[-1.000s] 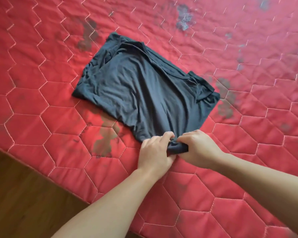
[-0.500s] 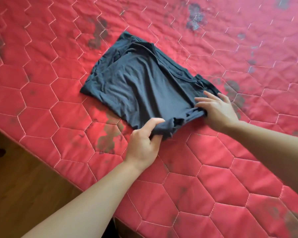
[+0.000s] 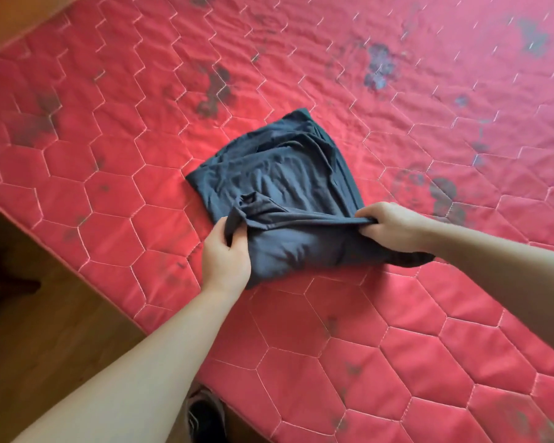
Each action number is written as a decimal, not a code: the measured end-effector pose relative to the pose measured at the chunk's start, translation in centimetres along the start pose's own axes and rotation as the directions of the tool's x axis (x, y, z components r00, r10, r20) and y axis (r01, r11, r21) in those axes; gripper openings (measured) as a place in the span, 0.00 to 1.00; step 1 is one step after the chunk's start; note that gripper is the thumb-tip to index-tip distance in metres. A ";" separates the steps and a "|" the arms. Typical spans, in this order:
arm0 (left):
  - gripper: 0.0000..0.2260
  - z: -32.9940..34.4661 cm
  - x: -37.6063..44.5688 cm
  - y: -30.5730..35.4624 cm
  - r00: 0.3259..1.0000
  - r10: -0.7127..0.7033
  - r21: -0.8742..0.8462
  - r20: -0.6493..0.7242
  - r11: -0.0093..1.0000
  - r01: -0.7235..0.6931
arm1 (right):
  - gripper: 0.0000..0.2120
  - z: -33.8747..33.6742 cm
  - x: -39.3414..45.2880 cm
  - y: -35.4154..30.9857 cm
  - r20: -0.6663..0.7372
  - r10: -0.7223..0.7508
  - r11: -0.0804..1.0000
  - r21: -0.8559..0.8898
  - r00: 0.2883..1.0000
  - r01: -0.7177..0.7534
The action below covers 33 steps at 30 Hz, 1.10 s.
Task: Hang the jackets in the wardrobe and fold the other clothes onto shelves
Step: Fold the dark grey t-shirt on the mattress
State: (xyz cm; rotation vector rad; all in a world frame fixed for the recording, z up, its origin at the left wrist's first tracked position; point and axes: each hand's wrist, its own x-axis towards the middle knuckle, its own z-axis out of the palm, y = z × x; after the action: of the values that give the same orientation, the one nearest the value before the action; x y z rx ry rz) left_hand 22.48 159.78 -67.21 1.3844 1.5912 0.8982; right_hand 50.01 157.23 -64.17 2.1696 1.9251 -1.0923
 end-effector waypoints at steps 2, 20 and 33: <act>0.10 -1.4 1.2 0.1 0.999 -0.041 -0.008 -0.032 0.999 0.041 | 0.08 -1.4 1.2 -1.4 0.034 -0.038 0.999 -0.030 0.999 0.039; 0.12 -1.8 12.1 -3.3 0.932 -0.357 -0.160 -0.053 0.925 0.345 | 0.04 -8.5 15.5 -5.9 0.013 0.117 0.960 -0.258 0.993 -0.110; 0.12 -1.6 21.3 -3.7 0.905 -0.005 0.133 -0.426 0.989 0.068 | 0.22 -4.5 22.6 -7.5 -0.553 -0.060 0.954 -0.277 0.831 -0.116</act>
State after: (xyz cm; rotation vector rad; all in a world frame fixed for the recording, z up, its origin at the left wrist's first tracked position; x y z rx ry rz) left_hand 18.33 180.34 -72.61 1.3087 2.0394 1.1376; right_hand 45.04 180.35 -69.48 2.4965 2.0626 -0.1157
